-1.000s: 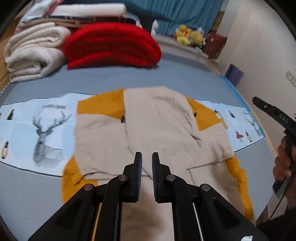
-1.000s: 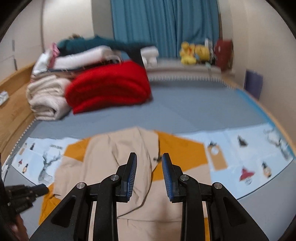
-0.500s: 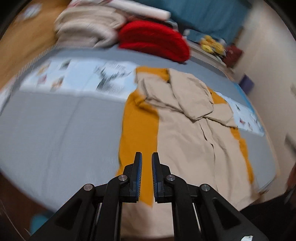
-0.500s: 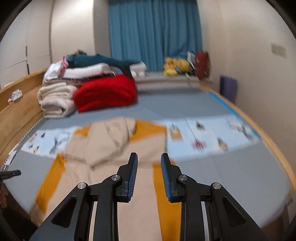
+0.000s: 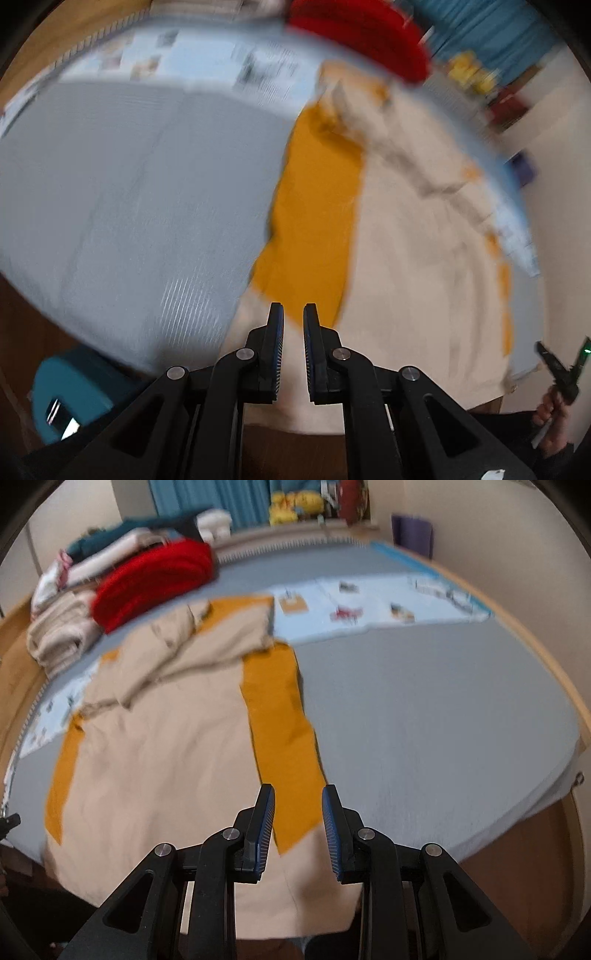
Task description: Fold large clothes
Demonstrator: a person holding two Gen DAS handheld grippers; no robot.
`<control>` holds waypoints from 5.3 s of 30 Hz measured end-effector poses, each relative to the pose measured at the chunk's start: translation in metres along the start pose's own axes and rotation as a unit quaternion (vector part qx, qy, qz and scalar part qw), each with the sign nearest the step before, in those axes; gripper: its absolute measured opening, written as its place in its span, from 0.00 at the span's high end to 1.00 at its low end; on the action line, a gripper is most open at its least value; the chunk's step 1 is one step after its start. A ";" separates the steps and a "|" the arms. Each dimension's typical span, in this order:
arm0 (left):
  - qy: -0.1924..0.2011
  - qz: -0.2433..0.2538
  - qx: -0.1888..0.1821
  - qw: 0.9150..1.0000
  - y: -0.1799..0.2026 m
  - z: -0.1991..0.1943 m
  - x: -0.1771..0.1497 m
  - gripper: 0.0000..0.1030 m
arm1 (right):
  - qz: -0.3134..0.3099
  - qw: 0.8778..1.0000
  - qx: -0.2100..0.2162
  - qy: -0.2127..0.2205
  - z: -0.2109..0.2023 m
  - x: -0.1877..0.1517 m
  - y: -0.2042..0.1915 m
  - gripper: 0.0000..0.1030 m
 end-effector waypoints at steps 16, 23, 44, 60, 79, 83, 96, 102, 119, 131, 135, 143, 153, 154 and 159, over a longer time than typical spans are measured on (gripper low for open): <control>-0.089 -0.034 0.051 0.994 -0.035 0.042 -0.022 0.64 | 0.024 0.987 -0.051 -0.150 0.072 -0.051 0.030 0.58; -0.102 -0.029 0.062 0.992 -0.040 0.050 -0.028 0.63 | 0.023 0.982 -0.051 -0.182 0.084 -0.064 0.033 0.52; -0.109 0.033 0.066 0.991 -0.026 0.053 -0.041 0.87 | 0.017 0.980 -0.036 -0.193 0.081 -0.073 0.030 0.83; 0.007 0.116 -0.048 0.992 0.048 -0.075 -0.024 0.99 | 0.056 0.993 0.093 -0.043 -0.035 -0.012 0.012 0.98; 0.011 0.118 -0.128 0.985 0.027 -0.182 -0.070 0.99 | 0.071 0.987 0.146 0.017 -0.159 -0.040 0.030 0.98; 0.028 0.121 -0.122 0.985 0.038 -0.180 -0.044 0.99 | 0.056 0.988 0.138 0.036 -0.161 -0.025 0.023 0.98; 0.048 0.065 -0.115 0.990 0.051 -0.056 0.122 0.99 | 0.035 0.993 0.108 0.043 -0.025 0.132 -0.002 0.98; 0.012 0.057 -0.079 0.995 0.052 0.015 0.189 0.98 | 0.022 0.996 0.087 -0.017 0.092 0.194 -0.011 0.98; -0.005 -0.002 -0.067 0.998 0.026 0.023 0.202 0.67 | 0.100 0.989 0.083 -0.070 0.149 0.198 0.034 0.73; -0.054 0.007 -0.011 0.998 0.016 0.065 0.184 0.57 | 0.034 0.985 0.072 -0.155 0.173 0.151 0.015 0.69; -0.066 0.007 -0.006 0.998 0.016 0.078 0.183 0.57 | 0.036 0.982 0.069 -0.175 0.180 0.143 0.015 0.69; -0.076 0.024 -0.006 0.997 0.020 0.087 0.181 0.57 | 0.004 0.978 0.079 -0.190 0.180 0.137 -0.002 0.69; -0.080 0.063 -0.025 0.994 0.039 0.085 0.174 0.96 | -0.033 0.985 0.048 -0.160 0.170 0.146 -0.010 0.93; -0.070 0.071 -0.031 0.995 0.043 0.077 0.177 0.97 | -0.036 0.988 0.049 -0.145 0.164 0.151 -0.012 0.96; 0.028 0.059 -0.081 0.995 0.056 0.024 0.210 0.98 | -0.032 0.996 0.080 0.006 0.102 0.209 -0.027 0.98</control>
Point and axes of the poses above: each gripper's, at about its wrist camera, not at the fingertips, and z roughly the way its jaws point, y to its right, x to its top, the point moved 9 cm from there along z, roughly the way its jaws point
